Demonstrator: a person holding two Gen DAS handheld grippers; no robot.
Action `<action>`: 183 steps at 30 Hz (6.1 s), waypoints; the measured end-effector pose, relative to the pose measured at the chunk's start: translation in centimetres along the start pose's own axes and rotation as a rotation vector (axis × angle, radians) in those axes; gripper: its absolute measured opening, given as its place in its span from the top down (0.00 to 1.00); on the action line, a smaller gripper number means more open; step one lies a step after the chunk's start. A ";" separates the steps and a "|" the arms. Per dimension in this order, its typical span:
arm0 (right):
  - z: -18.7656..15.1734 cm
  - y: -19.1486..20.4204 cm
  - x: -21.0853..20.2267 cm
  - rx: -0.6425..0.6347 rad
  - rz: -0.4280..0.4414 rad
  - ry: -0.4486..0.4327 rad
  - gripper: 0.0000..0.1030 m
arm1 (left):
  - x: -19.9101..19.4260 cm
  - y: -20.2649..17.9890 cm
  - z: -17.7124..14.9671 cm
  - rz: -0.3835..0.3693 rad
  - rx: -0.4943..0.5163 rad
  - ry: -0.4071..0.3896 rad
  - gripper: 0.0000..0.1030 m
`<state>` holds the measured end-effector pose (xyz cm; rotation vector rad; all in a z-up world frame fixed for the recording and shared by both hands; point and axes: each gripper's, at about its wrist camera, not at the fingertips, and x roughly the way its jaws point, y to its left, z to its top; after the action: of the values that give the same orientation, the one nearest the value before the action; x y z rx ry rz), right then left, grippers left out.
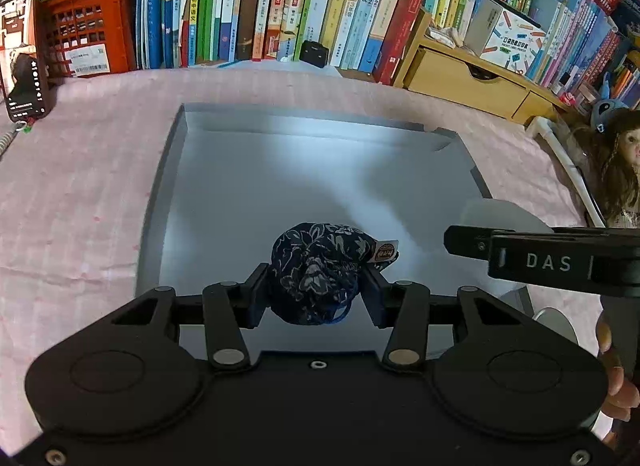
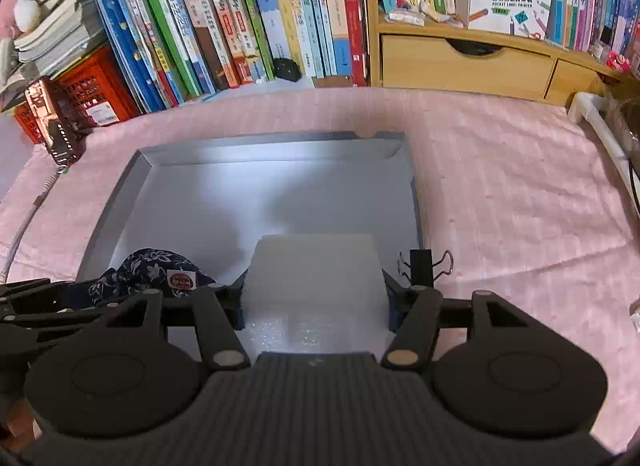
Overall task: Organize soft objects
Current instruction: 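Lift the navy pouch with the left tool and carry it over the grey tray, then lower the navy pouch into the grey tray and open the left tool, then move the left tool back to the green gingham cloth, then grasp the gingham cloth with the left tool while the right tool grasps the gold heart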
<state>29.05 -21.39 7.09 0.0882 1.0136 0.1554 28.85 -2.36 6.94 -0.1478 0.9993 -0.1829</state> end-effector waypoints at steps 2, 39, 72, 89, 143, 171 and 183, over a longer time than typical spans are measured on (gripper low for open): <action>0.0 -0.1 0.2 0.005 -0.001 0.004 0.34 | 0.2 -0.1 -0.1 -0.001 0.002 0.005 0.56; -1.3 -0.4 -2.8 0.003 0.028 -0.084 0.23 | -3.8 -2.3 -2.2 -0.008 0.145 -0.083 0.27; -13.2 -0.9 -14.2 -0.110 0.078 -0.441 0.05 | -14.4 -4.4 -13.5 -0.083 0.293 -0.330 0.13; -18.5 -1.3 -14.0 -0.103 0.012 -0.500 0.00 | -14.0 -2.9 -19.3 -0.082 0.221 -0.364 0.09; -29.5 -0.8 -8.8 0.213 -0.251 -0.720 0.16 | -9.4 -2.7 -25.5 -0.062 0.010 -0.423 0.23; -28.5 -0.5 -8.1 0.131 -0.338 -0.683 0.50 | -8.9 -3.9 -25.7 0.005 0.092 -0.444 0.59; -28.6 -1.0 -9.3 0.131 -0.319 -0.714 0.58 | -10.1 -4.1 -25.3 0.003 0.124 -0.465 0.60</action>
<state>0.00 -23.96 -0.29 0.0906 0.3134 -0.2261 1.78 -5.15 2.58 -0.0699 0.5238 -0.1959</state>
